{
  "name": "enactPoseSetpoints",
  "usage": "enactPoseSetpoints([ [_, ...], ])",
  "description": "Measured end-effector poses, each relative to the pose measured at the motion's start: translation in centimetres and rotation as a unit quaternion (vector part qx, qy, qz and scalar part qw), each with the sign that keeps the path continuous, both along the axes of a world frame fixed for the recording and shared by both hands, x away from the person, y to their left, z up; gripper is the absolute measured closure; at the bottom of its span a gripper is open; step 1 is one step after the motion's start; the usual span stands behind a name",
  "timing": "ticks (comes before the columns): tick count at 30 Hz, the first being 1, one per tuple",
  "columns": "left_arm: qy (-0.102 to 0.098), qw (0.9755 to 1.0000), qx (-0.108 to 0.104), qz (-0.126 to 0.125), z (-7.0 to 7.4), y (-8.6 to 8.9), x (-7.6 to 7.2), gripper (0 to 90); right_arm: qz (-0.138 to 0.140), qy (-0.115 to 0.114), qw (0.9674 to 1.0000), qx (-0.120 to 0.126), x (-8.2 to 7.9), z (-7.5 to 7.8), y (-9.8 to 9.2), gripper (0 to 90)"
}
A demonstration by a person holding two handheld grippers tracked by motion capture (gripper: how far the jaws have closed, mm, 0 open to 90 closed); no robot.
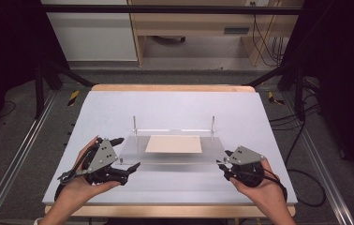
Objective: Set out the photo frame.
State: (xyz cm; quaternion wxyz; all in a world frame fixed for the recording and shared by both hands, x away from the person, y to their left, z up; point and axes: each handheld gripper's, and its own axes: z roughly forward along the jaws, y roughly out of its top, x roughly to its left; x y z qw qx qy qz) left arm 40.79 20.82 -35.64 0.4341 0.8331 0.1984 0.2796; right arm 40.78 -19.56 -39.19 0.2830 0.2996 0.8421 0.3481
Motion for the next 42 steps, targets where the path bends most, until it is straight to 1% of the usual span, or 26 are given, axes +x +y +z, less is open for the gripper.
enactPoseSetpoints([
  [3,-0.007,0.9999,0.008,-0.005,-0.1,-0.1,-0.3,13.3,0.001,0.002,1.0000,0.002,0.4,0.6,-0.1,54.3],
  [5,-0.017,0.9997,0.018,-0.007,-0.3,-0.3,-0.4,13.9,0.002,0.001,1.0000,0.003,0.6,0.8,-0.1,54.4],
  [6,-0.018,0.9996,0.020,-0.008,-0.4,-0.3,-0.3,14.5,-0.001,0.002,1.0000,0.005,0.6,0.9,-0.1,54.5],
  [10,-0.018,0.9995,0.024,-0.012,-0.7,-0.5,-0.1,19.2,-0.002,0.003,0.9999,0.011,0.9,1.1,-0.2,54.8],
  [11,-0.017,0.9995,0.022,-0.016,-0.7,-0.5,0.0,19.4,-0.001,0.002,0.9999,0.010,1.0,1.2,-0.2,54.8],
  [12,-0.018,0.9994,0.021,-0.023,-0.7,-0.6,0.0,22.5,-0.001,0.004,0.9999,0.013,1.0,1.2,-0.2,54.7],
  [13,-0.019,0.9991,0.026,-0.029,-0.6,-0.8,0.0,27.4,-0.001,0.006,0.9999,0.014,1.1,1.2,-0.2,54.5],
  [15,-0.026,0.9981,0.043,-0.035,-0.5,-1.1,0.0,31.0,-0.001,0.010,0.9998,0.015,1.2,1.4,-0.3,54.5],
  [16,-0.032,0.9974,0.054,-0.036,-0.5,-1.3,0.0,35.2,-0.001,0.011,0.9998,0.015,1.3,1.4,-0.3,54.8],
  [18,-0.044,0.9961,0.070,-0.032,-0.7,-1.4,-0.1,38.3,-0.003,0.010,0.9998,0.017,1.4,1.6,-0.3,55.0],
  [20,-0.046,0.9954,0.078,-0.031,-0.9,-1.6,0.0,43.1,-0.005,0.011,0.9996,0.025,1.5,1.6,-0.3,54.6],
  [23,-0.045,0.9946,0.086,-0.036,-1.1,-1.9,0.3,48.6,-0.005,0.015,0.9995,0.027,1.7,1.7,-0.4,54.6],
  [24,-0.044,0.9948,0.084,-0.036,-1.2,-2.1,0.4,49.3,-0.005,0.016,0.9995,0.028,1.7,1.7,-0.4,54.5],
  [25,-0.043,0.9944,0.088,-0.038,-1.2,-2.2,0.5,51.9,-0.005,0.016,0.9995,0.028,1.8,1.8,-0.4,54.6],
  [26,-0.047,0.9938,0.094,-0.037,-1.4,-2.3,0.5,55.0,-0.007,0.016,0.9994,0.028,1.8,1.9,-0.4,54.8],
  [27,-0.049,0.9934,0.099,-0.030,-1.5,-2.4,0.6,55.8,-0.006,0.015,0.9994,0.029,1.9,1.9,-0.4,54.8],
  [28,-0.048,0.9933,0.102,-0.028,-1.5,-2.4,0.7,57.2,-0.005,0.016,0.9994,0.031,2.0,2.0,-0.4,54.7],
  [29,-0.048,0.9933,0.101,-0.028,-1.6,-2.4,0.8,59.6,-0.005,0.018,0.9994,0.030,2.1,2.1,-0.4,54.8],
  [30,-0.050,0.9932,0.103,-0.023,-1.6,-2.3,0.8,60.8,-0.004,0.018,0.9994,0.029,2.1,2.2,-0.4,55.0],
  [32,-0.054,0.9936,0.099,-0.014,-1.6,-2.0,0.9,66.6,-0.004,0.017,0.9995,0.027,2.2,2.3,-0.4,55.2],
  [34,-0.049,0.9941,0.096,-0.012,-1.5,-1.8,1.2,66.9,-0.005,0.017,0.9995,0.027,2.3,2.3,-0.4,55.2],
  [36,-0.050,0.9935,0.101,-0.013,-1.5,-1.8,1.2,67.8,-0.006,0.017,0.9994,0.030,2.3,2.4,-0.4,55.3],
  [38,-0.051,0.9923,0.112,-0.013,-1.4,-1.8,1.2,68.4,-0.005,0.016,0.9994,0.028,2.3,2.4,-0.4,55.3],
  [40,-0.046,0.9926,0.112,-0.012,-1.2,-1.9,1.3,68.9,-0.002,0.015,0.9996,0.026,2.3,2.4,-0.4,55.3],
  [42,-0.040,0.9926,0.113,-0.013,-1.0,-1.9,1.5,68.9,0.005,0.007,0.9997,0.024,2.3,2.3,-0.5,54.9],
])
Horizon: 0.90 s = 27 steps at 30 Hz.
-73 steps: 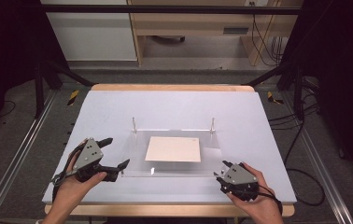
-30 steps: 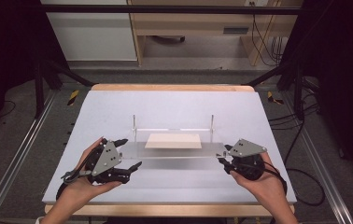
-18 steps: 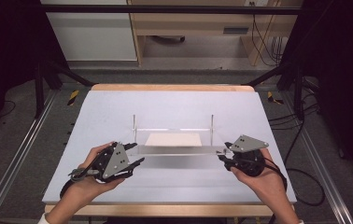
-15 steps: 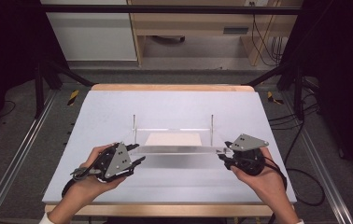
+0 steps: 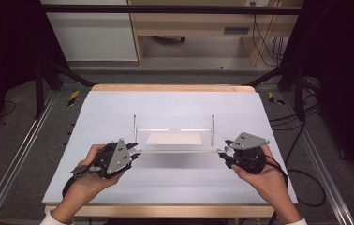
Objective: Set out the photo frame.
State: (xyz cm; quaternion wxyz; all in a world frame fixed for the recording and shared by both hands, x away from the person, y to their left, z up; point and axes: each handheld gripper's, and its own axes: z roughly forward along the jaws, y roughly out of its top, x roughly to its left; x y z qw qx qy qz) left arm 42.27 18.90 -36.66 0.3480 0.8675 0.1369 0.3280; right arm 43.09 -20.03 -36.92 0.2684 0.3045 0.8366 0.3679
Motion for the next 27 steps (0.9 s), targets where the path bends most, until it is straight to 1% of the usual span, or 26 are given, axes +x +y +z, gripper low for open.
enactPoseSetpoints([
  [3,0.004,1.0000,0.002,0.001,0.2,0.0,0.1,69.0,0.006,-0.009,0.9999,0.002,0.1,-0.1,-0.1,52.9],
  [6,0.008,1.0000,-0.002,0.002,0.2,0.0,0.2,69.1,0.015,-0.019,0.9997,0.000,0.1,-0.3,-0.1,53.0],
  [8,0.010,1.0000,0.001,0.001,0.3,0.0,0.2,69.2,0.028,-0.030,0.9991,-0.012,0.2,-0.4,0.2,58.4],
  [11,0.011,0.9999,0.001,0.002,0.4,0.0,0.3,69.2,0.032,-0.030,0.9989,-0.017,0.2,-0.3,0.5,59.4],
  [14,0.013,0.9999,-0.002,0.003,0.7,0.0,0.6,68.9,0.033,-0.025,0.9989,-0.021,0.5,0.1,0.8,60.1],
  [15,0.013,0.9999,0.001,0.003,0.9,0.0,0.7,68.8,0.033,-0.023,0.9989,-0.023,0.6,0.3,0.9,60.2],
  [16,0.015,0.9999,0.001,0.003,1.0,0.0,0.9,68.7,0.033,-0.020,0.9990,-0.021,0.8,0.5,0.9,60.2],
  [17,0.019,0.9998,-0.004,0.003,1.2,0.1,1.1,68.2,0.032,-0.016,0.9992,-0.019,1.0,0.8,0.9,60.2],
  [23,0.033,0.9993,-0.017,0.000,2.6,0.3,2.6,66.9,0.031,-0.016,0.9994,-0.009,2.0,1.6,0.8,59.5],
  [27,0.041,0.9991,-0.014,-0.002,3.6,0.3,3.7,66.5,0.030,-0.020,0.9993,-0.006,2.9,2.4,0.8,58.9],
])
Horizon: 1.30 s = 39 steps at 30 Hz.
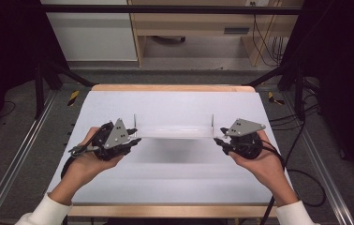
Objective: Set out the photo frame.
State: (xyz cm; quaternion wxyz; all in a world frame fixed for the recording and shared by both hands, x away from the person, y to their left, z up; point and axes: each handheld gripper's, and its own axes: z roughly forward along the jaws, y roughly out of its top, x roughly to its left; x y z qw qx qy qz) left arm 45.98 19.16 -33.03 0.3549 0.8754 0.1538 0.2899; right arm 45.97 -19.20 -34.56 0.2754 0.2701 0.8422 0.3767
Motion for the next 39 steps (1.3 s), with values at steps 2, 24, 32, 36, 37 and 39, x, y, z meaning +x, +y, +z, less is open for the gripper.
enactPoseSetpoints([
  [2,0.004,1.0000,0.002,-0.001,0.4,0.0,0.5,66.4,0.000,-0.003,1.0000,0.000,0.5,0.3,0.0,58.3],
  [24,0.026,0.9995,0.010,-0.011,2.9,0.0,4.2,65.5,0.004,-0.087,0.9951,0.048,2.8,0.3,0.8,46.6],
  [32,0.026,0.9995,0.009,-0.013,3.2,0.1,5.1,64.3,0.001,-0.090,0.9951,0.041,3.2,0.7,0.9,46.2],
  [36,0.033,0.9993,0.011,-0.012,3.1,0.2,5.5,64.1,0.004,-0.085,0.9951,0.050,3.4,0.8,0.7,47.5],
  [37,0.034,0.9993,0.010,-0.013,3.1,0.3,5.6,64.1,0.005,-0.085,0.9951,0.052,3.4,0.8,0.7,47.8],
  [39,0.031,0.9994,0.015,-0.009,3.1,0.3,5.8,63.2,0.010,-0.084,0.9950,0.054,3.4,0.8,0.6,49.1],
])
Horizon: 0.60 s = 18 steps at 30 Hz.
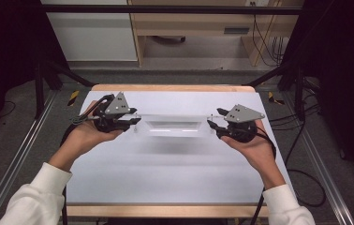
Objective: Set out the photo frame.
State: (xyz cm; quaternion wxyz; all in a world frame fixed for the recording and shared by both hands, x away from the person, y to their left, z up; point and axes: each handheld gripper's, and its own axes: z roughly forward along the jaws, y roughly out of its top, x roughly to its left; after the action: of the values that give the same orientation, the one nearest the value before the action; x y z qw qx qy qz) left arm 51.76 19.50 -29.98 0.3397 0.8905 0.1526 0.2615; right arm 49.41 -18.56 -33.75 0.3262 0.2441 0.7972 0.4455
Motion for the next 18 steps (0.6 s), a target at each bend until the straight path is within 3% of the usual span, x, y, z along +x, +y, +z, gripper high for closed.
enactPoseSetpoints([
  [7,-0.001,1.0000,-0.009,0.002,-0.1,0.1,0.2,62.6,0.003,0.017,0.9999,0.000,0.6,0.5,-0.1,49.1],
  [11,-0.009,0.9994,-0.032,0.010,0.2,0.2,0.2,59.7,0.005,0.026,0.9996,0.001,1.1,0.8,-0.1,49.2],
  [14,-0.027,0.9969,-0.072,0.018,0.9,0.2,0.0,53.0,0.004,0.028,0.9996,0.003,1.5,0.9,-0.2,49.0],
  [18,-0.052,0.9904,-0.120,0.043,2.0,0.6,-0.4,40.0,0.002,0.032,0.9995,0.008,2.2,1.2,-0.2,48.1],
])
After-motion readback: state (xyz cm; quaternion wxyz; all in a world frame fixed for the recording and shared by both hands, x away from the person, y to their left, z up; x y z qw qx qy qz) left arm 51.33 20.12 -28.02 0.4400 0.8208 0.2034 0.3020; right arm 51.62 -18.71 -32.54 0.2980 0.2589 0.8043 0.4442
